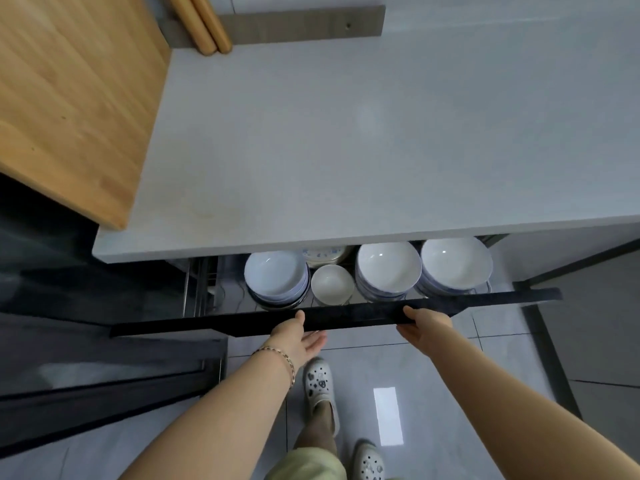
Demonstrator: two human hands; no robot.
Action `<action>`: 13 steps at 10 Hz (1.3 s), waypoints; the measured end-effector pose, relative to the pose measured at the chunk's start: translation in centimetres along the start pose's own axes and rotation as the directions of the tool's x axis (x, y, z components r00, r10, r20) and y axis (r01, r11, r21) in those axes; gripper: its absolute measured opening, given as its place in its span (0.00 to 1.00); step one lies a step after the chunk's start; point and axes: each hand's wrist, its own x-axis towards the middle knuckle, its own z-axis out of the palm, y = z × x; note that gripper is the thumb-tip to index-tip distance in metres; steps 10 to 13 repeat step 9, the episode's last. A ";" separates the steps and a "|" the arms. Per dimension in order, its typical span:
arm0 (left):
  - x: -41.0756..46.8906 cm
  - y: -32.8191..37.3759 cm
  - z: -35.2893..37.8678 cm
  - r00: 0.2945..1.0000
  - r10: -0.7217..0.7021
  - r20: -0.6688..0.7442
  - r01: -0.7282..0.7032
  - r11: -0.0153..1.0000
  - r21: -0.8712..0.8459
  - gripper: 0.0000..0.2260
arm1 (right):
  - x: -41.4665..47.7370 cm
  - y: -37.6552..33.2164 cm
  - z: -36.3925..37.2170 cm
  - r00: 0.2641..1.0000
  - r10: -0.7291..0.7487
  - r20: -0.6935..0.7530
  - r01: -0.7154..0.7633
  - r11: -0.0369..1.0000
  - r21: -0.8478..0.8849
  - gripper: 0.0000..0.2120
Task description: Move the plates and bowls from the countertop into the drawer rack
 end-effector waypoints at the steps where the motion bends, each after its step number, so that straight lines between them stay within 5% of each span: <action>1: 0.9 2.9 1.5 0.999 0.038 0.000 -0.038 0.999 0.011 0.13 | 0.2 -2.2 1.7 0.999 -0.042 -0.011 0.043 0.994 0.096 0.18; 2: 1.2 4.9 2.9 0.999 0.047 0.017 -0.047 0.999 0.017 0.10 | 1.2 -3.8 3.2 0.997 -0.072 0.023 0.068 0.988 0.137 0.18; 4: 2.9 8.6 4.6 0.994 0.098 0.041 -0.093 0.990 -0.110 0.21 | 2.3 -7.3 5.5 0.984 -0.157 0.079 0.135 0.962 0.238 0.21; 6: 3.3 9.7 5.5 0.994 0.094 0.060 -0.083 0.981 -0.175 0.14 | 2.1 -8.9 7.2 0.985 -0.141 0.099 0.082 0.888 0.452 0.22; 8: 2.9 10.4 5.9 0.990 0.118 0.081 -0.113 0.991 -0.070 0.18 | 1.4 -9.8 6.5 0.977 -0.106 0.184 0.061 0.970 0.237 0.23; 9: 2.1 9.2 6.0 0.989 0.146 -0.011 -0.129 0.902 0.412 0.17 | 0.0 -9.8 5.5 0.976 -0.057 0.208 0.109 0.963 -0.245 0.17; 13: 2.1 9.2 6.0 0.989 0.146 -0.011 -0.129 0.902 0.412 0.17 | 0.0 -9.8 5.5 0.976 -0.057 0.208 0.109 0.963 -0.245 0.17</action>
